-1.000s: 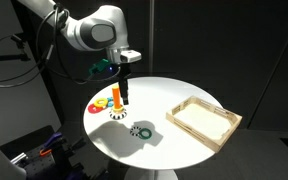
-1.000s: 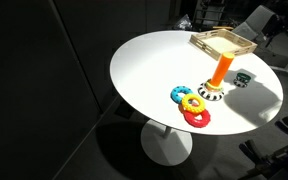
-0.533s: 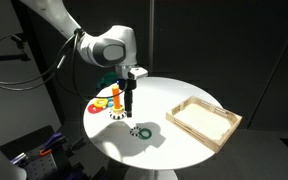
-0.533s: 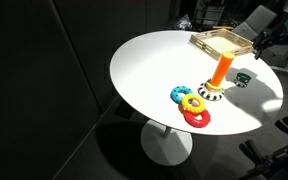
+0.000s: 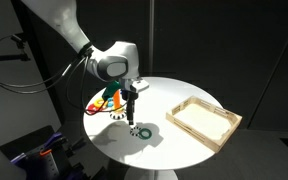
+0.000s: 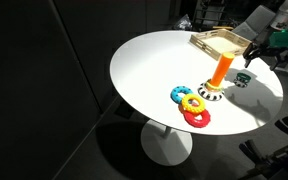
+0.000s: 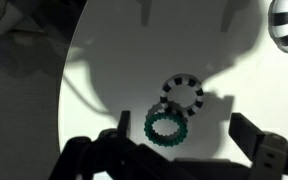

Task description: Put the small, black and white ring around the block

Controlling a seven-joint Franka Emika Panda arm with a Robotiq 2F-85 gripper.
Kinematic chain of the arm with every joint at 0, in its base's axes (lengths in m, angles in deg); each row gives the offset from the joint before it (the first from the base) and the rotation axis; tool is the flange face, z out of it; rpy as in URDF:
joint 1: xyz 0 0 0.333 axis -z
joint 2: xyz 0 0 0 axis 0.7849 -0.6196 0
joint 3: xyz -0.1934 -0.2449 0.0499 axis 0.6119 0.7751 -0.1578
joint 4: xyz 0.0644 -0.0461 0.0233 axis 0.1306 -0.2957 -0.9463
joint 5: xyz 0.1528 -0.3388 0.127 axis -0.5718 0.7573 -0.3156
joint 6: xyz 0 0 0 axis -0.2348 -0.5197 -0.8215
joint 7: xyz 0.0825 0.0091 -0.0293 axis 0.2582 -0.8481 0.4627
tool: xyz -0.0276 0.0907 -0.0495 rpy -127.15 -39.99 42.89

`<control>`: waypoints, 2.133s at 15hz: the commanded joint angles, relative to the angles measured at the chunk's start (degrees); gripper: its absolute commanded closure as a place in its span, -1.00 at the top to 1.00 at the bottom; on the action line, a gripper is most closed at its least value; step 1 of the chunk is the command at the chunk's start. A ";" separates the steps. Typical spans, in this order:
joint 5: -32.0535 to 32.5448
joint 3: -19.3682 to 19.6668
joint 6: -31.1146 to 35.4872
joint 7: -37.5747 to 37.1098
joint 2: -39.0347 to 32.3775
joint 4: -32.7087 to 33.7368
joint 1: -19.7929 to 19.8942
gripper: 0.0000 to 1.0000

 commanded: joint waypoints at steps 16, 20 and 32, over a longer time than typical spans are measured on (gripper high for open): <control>-7.94 5.65 11.20 0.81 -13.71 2.84 -6.81 1.00; -8.43 5.74 11.80 1.08 -14.83 3.86 -7.76 1.00; -9.81 5.80 15.79 2.48 -17.83 4.29 -8.00 1.00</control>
